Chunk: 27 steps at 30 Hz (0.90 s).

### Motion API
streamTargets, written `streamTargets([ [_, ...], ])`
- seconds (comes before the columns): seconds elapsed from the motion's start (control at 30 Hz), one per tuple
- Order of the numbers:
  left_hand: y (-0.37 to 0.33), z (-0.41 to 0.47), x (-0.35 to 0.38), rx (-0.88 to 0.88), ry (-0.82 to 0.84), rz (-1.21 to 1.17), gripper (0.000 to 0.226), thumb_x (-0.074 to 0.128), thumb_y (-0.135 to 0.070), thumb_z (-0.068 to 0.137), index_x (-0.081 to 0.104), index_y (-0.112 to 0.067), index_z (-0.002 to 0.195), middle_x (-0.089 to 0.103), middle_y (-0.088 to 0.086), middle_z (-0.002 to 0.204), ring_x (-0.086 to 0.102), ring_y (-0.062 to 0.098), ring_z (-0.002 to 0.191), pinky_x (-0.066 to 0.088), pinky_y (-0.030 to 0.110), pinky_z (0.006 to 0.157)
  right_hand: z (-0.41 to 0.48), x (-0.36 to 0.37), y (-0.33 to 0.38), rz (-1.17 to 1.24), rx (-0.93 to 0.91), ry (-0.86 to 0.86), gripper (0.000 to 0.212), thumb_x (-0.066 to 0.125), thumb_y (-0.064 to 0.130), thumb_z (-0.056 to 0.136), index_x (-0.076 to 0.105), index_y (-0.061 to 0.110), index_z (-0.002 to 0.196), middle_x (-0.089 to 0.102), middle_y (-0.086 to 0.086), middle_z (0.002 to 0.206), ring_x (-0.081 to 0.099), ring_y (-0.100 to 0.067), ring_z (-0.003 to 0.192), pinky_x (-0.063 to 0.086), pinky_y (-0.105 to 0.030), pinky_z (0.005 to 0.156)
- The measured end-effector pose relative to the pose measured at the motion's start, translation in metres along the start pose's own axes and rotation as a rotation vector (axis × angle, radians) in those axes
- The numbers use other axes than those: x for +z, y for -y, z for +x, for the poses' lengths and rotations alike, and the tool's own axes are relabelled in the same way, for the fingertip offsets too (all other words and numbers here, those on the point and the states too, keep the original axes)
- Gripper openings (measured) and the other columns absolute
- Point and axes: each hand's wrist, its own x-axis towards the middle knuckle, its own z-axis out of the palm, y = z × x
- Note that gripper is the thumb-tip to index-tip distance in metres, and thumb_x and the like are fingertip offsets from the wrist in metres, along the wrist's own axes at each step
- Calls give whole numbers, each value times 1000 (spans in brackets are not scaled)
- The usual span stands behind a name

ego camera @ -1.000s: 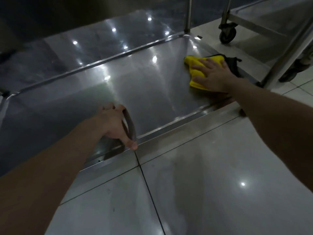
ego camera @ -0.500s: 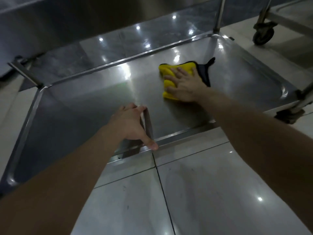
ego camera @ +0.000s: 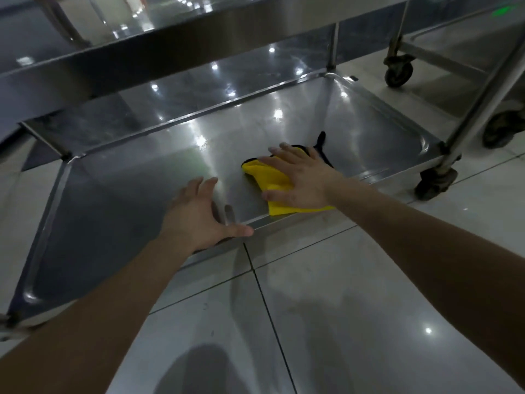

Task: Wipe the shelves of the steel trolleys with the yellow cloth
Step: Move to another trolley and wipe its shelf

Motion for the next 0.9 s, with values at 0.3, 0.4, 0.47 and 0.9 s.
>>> streamTargets([
  [0.3,115,-15,-29,-71,147,175,171,64,-112,20,16,-43,168,10,-4,179,17,26,165,23,52,131,14,23,-3,-107,73,106,112,-1,109,65,-10,57,164,-17,13,178,-18,-18,164,-11,-69,126],
  [0.4,121,-8,-26,-42,126,191,175,60,-114,18,13,-41,169,12,-3,180,15,25,166,23,52,130,20,30,28,-136,53,121,99,7,100,79,-9,53,165,-17,13,178,-18,-20,164,-11,-71,125],
  [0.47,125,-5,-25,-51,119,186,177,62,-113,17,9,-41,170,10,-3,180,12,25,166,23,53,131,28,43,65,-128,-22,82,90,12,93,89,-6,51,167,-14,13,178,-15,-21,165,-10,-72,125],
  [0.9,124,-18,-18,-200,147,39,184,72,-104,26,-15,-29,170,-4,3,181,-8,30,168,12,59,134,203,52,104,1,-8,52,108,32,96,79,-3,47,168,1,11,180,-3,-21,166,-8,-70,126],
])
